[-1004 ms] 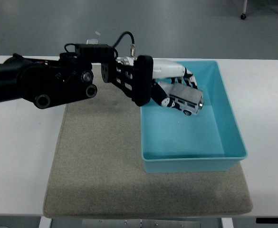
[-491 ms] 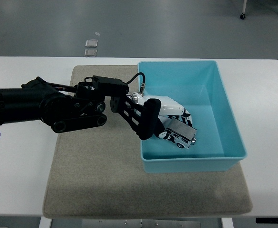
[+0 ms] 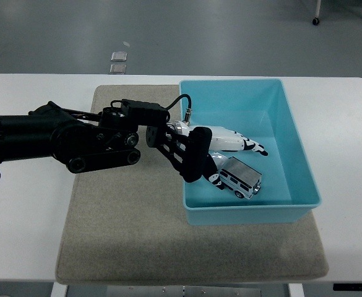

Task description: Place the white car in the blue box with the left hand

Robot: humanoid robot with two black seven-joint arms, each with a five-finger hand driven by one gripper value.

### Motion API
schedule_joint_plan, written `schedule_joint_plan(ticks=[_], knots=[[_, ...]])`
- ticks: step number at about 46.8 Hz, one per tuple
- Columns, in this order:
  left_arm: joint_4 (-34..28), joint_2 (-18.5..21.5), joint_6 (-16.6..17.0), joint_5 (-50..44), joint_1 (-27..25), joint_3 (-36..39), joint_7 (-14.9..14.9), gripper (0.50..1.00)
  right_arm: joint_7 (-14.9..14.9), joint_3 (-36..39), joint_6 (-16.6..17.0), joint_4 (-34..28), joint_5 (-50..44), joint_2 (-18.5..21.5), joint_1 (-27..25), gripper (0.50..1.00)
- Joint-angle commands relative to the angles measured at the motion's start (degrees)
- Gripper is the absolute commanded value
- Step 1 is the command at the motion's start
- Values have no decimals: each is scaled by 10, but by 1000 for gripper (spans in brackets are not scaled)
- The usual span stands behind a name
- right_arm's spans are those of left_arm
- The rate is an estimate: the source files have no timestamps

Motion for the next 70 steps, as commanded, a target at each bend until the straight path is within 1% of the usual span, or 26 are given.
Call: schedule_joint_plan(ticks=[1,11,15,19,22,28,31,34,38,42,47,50,56,61,70], knots=[[2,6,1,-13,0,-32,0,994,0,0,0,0,0,0,0,936],[1,25,5,-80,0,-99,1,994,0,0,0,0,0,0,0,936],[1,38,7,-116,0,-132,1,994,0,0,0,0,0,0,0,936],[1,56,8,-165,4,-174,1,994,0,0,0,0,0,0,0,936],[6,73,8,-218,19,-205,1,996,0,0,0,0,0,0,0,936],[33,97,11,-325,47,-261,1,996,0,0,0,0,0,0,0,936],[57,110,17,-374,62,-292,0,996,0,0,0,0,0,0,0,936],[87,112,24,-419,82,-328,-1,996,0,0,0,0,0,0,0,936],[120,113,24,-458,102,-366,-1,996,0,0,0,0,0,0,0,936],[139,115,28,-478,121,-387,-1,996,0,0,0,0,0,0,0,936],[161,119,45,-501,145,-416,0,996,0,0,0,0,0,0,0,936],[171,119,49,-512,157,-430,0,996,0,0,0,0,0,0,0,936],[188,119,53,-536,176,-450,0,996,0,0,0,0,0,0,0,936],[194,119,53,-573,189,-465,1,999,0,0,0,0,0,0,0,936],[205,120,48,-640,210,-466,11,1000,0,0,0,0,0,0,0,936]])
